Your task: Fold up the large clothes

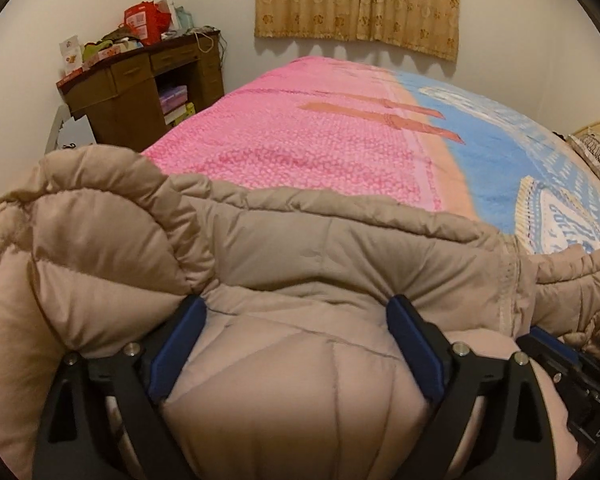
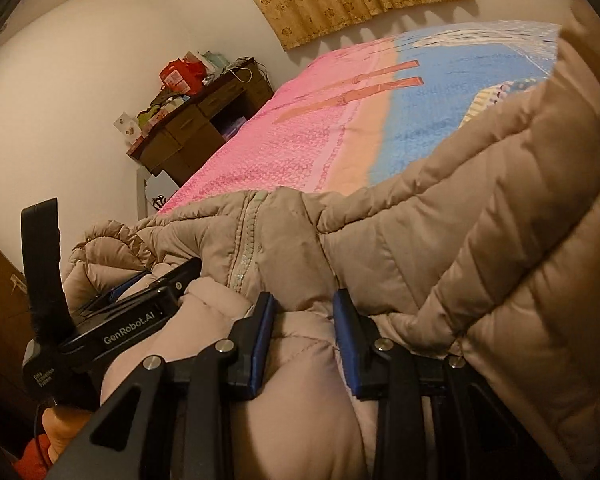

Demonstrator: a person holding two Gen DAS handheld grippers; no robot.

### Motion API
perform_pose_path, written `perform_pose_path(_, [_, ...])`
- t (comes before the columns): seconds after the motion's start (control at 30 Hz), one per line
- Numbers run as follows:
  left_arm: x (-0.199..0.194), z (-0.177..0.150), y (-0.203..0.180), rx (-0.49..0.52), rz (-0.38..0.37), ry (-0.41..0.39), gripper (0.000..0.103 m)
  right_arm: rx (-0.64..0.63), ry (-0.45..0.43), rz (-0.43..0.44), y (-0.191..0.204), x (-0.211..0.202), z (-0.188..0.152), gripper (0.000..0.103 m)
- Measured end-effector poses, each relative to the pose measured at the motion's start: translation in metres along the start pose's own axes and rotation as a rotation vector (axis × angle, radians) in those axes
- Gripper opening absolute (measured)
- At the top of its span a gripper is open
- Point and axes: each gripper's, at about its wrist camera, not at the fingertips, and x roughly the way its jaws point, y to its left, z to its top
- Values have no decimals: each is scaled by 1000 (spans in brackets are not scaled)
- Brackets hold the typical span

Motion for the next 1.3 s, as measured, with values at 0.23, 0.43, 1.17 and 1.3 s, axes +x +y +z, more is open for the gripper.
perform_pose_path(0.23, [11,6,-1,2,-22,30,100,9,-155,-108,-14,-86,20,33])
perform_pose_path(0.43, [7,5,-5,2,-48,19,101,196,-214,-46,-94,-96,-5,4])
perform_pose_path(1.17, [-156,22,144,-15,-69,-152,103,67,-230,-66,9,-143,27,3])
perform_pose_path(1.3, [-173,-24,206,-209,-27,-139,103,-55,-109,-27,78,-107,5,3])
